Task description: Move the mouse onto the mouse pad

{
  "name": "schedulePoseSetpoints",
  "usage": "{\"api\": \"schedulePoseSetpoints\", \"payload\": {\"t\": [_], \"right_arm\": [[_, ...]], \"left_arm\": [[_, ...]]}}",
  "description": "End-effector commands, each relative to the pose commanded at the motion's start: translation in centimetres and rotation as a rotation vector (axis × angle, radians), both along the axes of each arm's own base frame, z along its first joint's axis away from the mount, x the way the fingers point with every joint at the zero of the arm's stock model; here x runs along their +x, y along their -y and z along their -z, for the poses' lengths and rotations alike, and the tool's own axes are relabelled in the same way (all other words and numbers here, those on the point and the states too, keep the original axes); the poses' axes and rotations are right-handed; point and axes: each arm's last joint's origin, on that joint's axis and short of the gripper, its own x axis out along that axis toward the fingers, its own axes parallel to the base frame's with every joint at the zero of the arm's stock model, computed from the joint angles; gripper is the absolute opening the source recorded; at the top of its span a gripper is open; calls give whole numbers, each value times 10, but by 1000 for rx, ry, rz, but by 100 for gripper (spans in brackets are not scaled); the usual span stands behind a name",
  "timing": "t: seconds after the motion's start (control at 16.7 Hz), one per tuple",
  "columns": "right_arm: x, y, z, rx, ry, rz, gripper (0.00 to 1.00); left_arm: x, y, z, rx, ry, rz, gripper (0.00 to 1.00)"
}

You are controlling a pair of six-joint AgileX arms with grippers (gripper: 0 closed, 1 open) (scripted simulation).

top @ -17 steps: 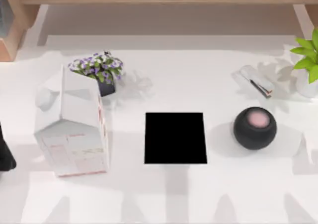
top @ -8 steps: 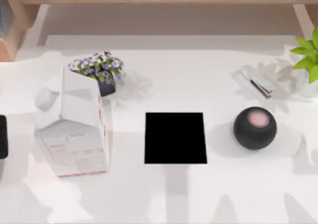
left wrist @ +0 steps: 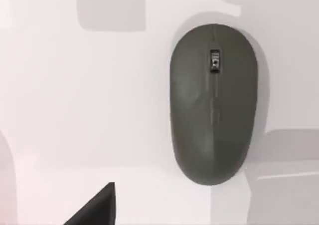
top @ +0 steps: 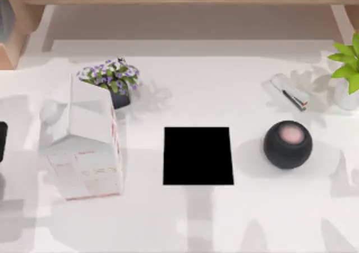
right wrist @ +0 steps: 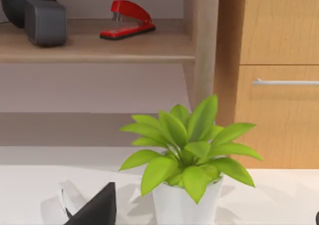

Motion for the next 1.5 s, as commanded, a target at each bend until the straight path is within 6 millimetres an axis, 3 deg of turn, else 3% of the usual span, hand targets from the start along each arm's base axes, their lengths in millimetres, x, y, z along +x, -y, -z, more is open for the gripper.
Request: {"api": "schedulePoseSetpoints", "payload": {"t": [0.24, 0.66, 1.2, 1.5], "right_arm": [[0, 0, 0, 0, 0, 0, 100], [0, 0, 0, 0, 0, 0, 100], [0, 0, 0, 0, 0, 0, 100], [0, 0, 0, 0, 0, 0, 100]], "left_arm": [[18, -8, 6, -18, -108, -8, 100], [19, -7, 12, -19, -115, -6, 100], [21, -9, 100, -18, -107, -8, 100], [19, -8, 107, -19, -114, -8, 100]]}}
